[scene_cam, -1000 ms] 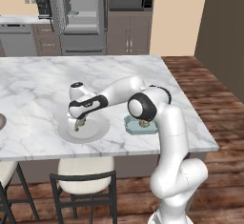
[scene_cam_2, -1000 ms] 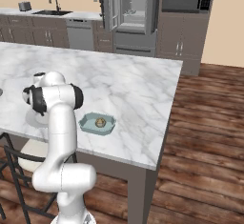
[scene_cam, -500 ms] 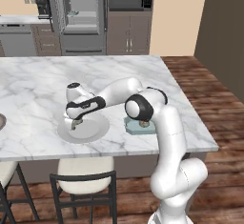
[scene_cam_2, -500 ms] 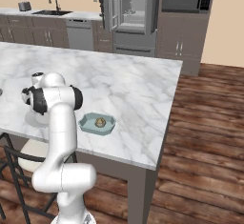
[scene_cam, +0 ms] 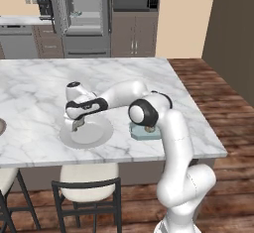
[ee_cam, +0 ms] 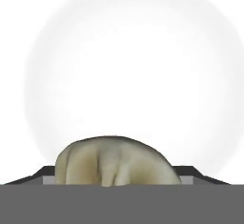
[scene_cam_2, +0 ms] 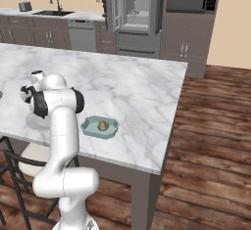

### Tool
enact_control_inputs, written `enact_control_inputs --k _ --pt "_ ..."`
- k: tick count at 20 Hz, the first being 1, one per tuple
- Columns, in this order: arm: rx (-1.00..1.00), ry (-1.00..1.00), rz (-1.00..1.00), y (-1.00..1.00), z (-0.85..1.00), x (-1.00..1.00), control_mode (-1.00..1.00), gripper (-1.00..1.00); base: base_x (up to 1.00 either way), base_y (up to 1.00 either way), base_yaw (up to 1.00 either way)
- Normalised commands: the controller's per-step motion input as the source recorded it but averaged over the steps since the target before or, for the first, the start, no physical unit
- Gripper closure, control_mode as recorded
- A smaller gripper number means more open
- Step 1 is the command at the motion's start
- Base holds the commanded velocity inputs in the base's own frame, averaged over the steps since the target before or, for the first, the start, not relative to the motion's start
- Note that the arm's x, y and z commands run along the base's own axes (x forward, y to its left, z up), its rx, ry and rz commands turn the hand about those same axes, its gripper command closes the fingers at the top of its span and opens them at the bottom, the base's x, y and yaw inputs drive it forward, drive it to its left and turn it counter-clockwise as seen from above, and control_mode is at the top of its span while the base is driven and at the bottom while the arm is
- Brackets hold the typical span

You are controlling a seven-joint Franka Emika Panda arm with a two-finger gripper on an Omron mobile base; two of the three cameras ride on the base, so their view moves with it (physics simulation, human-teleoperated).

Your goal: Place two dumplings into each of the tupperware containers and then place the containers in the fridge.

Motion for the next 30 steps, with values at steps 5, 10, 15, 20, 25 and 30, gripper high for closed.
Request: enact_control_inputs --k 5,10,15,20,25,30 --pt "0.11 -0.14 0.0 -0.73 0.72 -0.97 -1.0 1.0 0.0 0.0 0.0" --pt "0.12 -0.12 -0.09 -1.0 0.36 -0.87 -1.0 1.0 0.0 0.0 0.0" --pt "0.17 -0.01 -0.14 -1.0 0.31 -0.65 -1.0 1.0 0.0 0.0 0.0" --pt "0.09 0.23 -0.21 -1.0 0.13 -0.08 -1.0 1.0 0.0 0.0 0.0" --pt "0.04 0.41 -0.27 -1.0 0.0 0.03 -1.0 1.0 0.0 0.0 0.0" --pt "0.01 0.23 -0.29 -0.99 -0.03 0.48 -1.0 1.0 0.0 0.0 0.0"
